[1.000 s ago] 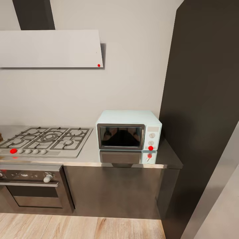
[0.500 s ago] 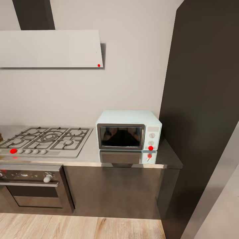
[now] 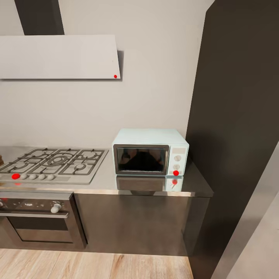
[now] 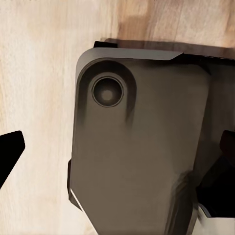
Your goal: In the kitchen, take the popcorn bag from the countertop, put it into the microwave, and heat it until the popcorn is cooked so the cooked popcorn ends up inside the bag.
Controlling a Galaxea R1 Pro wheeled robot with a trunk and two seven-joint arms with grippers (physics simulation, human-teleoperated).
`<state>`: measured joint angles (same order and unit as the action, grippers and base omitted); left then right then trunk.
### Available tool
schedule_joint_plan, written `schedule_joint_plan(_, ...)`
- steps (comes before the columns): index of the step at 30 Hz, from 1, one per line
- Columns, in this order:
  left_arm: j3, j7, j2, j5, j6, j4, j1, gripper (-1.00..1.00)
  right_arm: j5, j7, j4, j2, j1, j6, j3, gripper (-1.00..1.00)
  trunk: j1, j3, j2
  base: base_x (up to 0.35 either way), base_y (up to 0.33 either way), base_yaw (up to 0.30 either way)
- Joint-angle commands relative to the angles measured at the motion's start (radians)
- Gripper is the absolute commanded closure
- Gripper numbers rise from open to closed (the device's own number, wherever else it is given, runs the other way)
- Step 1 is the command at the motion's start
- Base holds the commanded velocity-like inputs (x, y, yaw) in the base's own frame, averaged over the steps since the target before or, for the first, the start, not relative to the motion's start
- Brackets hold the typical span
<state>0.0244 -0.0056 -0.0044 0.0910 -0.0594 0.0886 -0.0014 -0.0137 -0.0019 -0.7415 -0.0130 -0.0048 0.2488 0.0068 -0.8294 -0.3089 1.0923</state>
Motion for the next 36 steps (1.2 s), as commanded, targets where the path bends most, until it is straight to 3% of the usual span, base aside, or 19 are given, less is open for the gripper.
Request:
schedule_joint_plan(1, 0.002, -0.001, 0.0, 0.01, -0.002, 0.0, 0.0, -1.0, -0.001, -0.016, -0.109, 0.002, 0.0, 0.063, -0.001, -1.0, 0.0, -0.001, 0.001, 0.0, 0.0, 0.0)
schedule_joint_plan(4, 0.002, -0.001, 0.0, 0.01, -0.002, 0.0, 0.0, -1.0, 0.0, -0.067, -0.383, 0.01, -0.002, 0.154, -0.002, -1.0, 0.0, -0.001, 0.001, 0.0, 0.0, 0.0)
schedule_joint_plan(7, 0.002, -0.001, 0.0, 0.01, -0.002, 0.0, 0.0, -1.0, 0.004, -0.077, -0.495, 0.019, -0.052, 0.17, -0.001, -1.0, 0.0, -0.001, 0.001, 0.0, 0.0, 0.0)
schedule_joint_plan(12, 0.003, -0.001, 0.0, 0.01, -0.002, 0.0, 0.001, -1.0, 0.006, -0.075, -0.525, 0.042, -0.238, 0.203, 0.001, -1.0, 0.0, -0.001, 0.001, 0.0, 0.0, 0.0)
schedule_joint_plan(15, 0.003, -0.001, 0.0, 0.01, -0.002, 0.0, 0.001, -1.0, 0.005, -0.076, -0.528, 0.058, -0.341, 0.263, 0.001, -1.0, 0.0, -0.001, 0.001, 0.0, 0.0, 0.0)
schedule_joint_plan(18, 0.003, -0.001, 0.0, 0.01, -0.002, 0.0, 0.001, -1.0, 0.002, -0.078, -0.532, 0.087, -0.495, 0.376, 0.001, -1.0, 0.0, -0.001, 0.001, 0.0, 0.0, 0.0)
schedule_joint_plan(21, 0.003, -0.001, 0.0, 0.01, -0.002, 0.0, 0.001, -1.0, 0.0, -0.088, -0.561, 0.111, -0.572, 0.436, 0.001, -1.0, 0.0, -0.001, 0.001, 0.0, 0.0, 0.0)
schedule_joint_plan(23, 0.003, -0.001, 0.0, 0.011, -0.002, 0.0, 0.001, -1.0, 0.002, -0.134, -0.583, 0.144, -0.64, 0.468, 0.002, -1.0, 0.0, -0.001, 0.001, 0.0, 0.0, 0.0)
schedule_joint_plan(26, 0.003, -0.001, 0.0, 0.011, -0.002, 0.0, 0.001, -1.0, 0.006, -0.19, -0.577, 0.186, -0.69, 0.469, 0.004, -1.0, 0.0, -0.001, 0.001, 0.0, 0.0, 0.0)
schedule_joint_plan(28, 0.003, -0.001, 0.0, 0.011, -0.002, 0.0, 0.001, -1.0, 0.01, -0.208, -0.532, 0.188, -0.734, 0.457, 0.005, -1.0, 0.0, -0.001, 0.001, 0.0, 0.0, 0.0)
schedule_joint_plan(30, 0.003, -0.001, 0.0, 0.011, -0.002, 0.0, 0.0, -1.0, 0.008, -0.211, -0.424, 0.188, -0.767, 0.438, 0.004, -1.0, 0.0, -0.001, 0.001, 0.0, 0.0, 0.0)
schedule_joint_plan(31, 0.003, -0.001, 0.0, 0.011, -0.002, 0.0, 0.0, -1.0, 0.005, -0.212, -0.39, 0.188, -0.773, 0.42, 0.005, -1.0, 0.0, -0.001, 0.001, 0.0, 0.0, 0.0)
schedule_joint_plan(34, 0.003, -0.001, 0.0, 0.01, -0.002, 0.0, 0.001, -1.0, 0.0, -0.219, -0.339, 0.188, -0.782, 0.269, 0.006, -1.0, 0.0, -0.001, 0.001, 0.0, 0.0, 0.0)
schedule_joint_plan(36, 0.003, -0.001, 0.0, 0.01, -0.002, 0.0, 0.001, -1.0, 0.0, -0.223, -0.332, 0.188, -0.783, 0.236, 0.006, -1.0, 0.0, -0.001, 0.001, 0.0, 0.0, 0.0)
